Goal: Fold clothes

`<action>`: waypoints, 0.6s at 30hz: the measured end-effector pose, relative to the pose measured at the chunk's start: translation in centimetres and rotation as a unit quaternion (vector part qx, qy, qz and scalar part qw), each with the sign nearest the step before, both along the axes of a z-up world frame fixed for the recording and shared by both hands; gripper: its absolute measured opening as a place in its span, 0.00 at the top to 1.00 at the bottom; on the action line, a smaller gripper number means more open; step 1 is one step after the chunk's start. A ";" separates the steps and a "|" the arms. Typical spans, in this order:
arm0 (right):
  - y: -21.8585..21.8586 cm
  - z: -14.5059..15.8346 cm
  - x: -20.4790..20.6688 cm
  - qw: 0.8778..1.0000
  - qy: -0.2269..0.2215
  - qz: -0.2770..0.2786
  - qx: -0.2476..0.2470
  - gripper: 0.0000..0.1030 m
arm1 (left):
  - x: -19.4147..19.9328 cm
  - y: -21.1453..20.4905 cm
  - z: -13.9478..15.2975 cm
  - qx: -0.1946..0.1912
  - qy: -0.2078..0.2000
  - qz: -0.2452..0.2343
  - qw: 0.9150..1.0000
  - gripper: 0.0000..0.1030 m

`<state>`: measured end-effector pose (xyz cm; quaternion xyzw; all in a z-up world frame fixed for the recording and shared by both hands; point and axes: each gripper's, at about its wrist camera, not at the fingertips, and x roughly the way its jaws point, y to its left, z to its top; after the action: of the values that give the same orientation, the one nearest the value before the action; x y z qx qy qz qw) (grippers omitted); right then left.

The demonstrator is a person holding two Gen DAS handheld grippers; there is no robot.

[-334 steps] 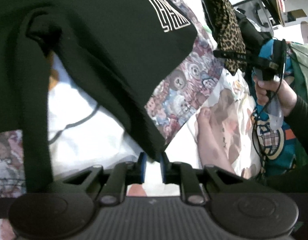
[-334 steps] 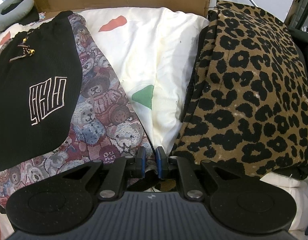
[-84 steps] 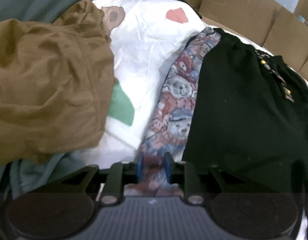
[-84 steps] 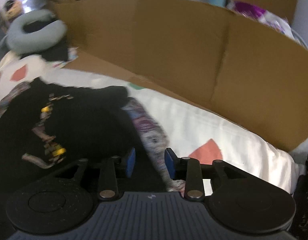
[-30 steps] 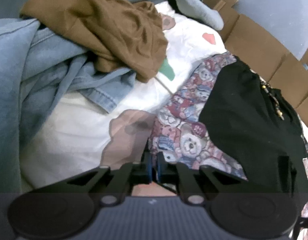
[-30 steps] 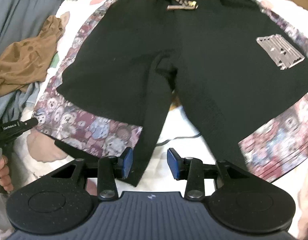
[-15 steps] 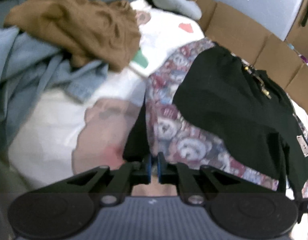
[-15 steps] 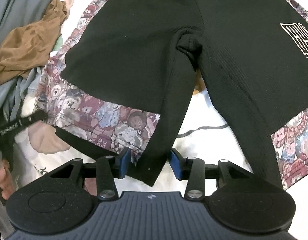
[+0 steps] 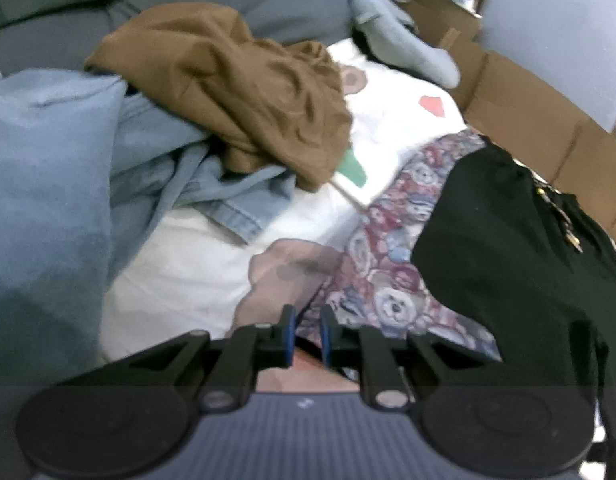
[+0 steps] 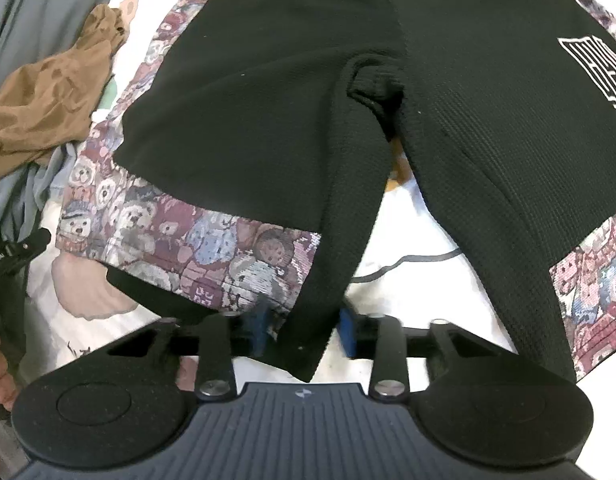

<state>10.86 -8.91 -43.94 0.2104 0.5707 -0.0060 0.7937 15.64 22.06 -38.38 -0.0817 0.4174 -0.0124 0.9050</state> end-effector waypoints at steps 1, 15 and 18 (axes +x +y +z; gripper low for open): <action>-0.1 -0.1 0.1 1.000 0.003 0.001 0.004 0.87 | 0.2 0.0 -0.4 0.000 0.003 0.001 1.000 0.87; -0.2 0.3 0.6 1.000 0.003 0.026 -0.011 0.95 | 1.3 0.5 -2.1 0.006 -0.009 0.017 1.000 0.79; -0.2 0.3 0.6 0.999 0.003 0.028 -0.018 0.95 | 1.3 0.8 -2.0 0.003 -0.011 0.022 1.000 0.79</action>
<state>11.50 -9.09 -43.63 0.1800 0.5783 0.0057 0.7957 16.95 22.82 -40.39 -0.0879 0.4055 0.0077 0.9098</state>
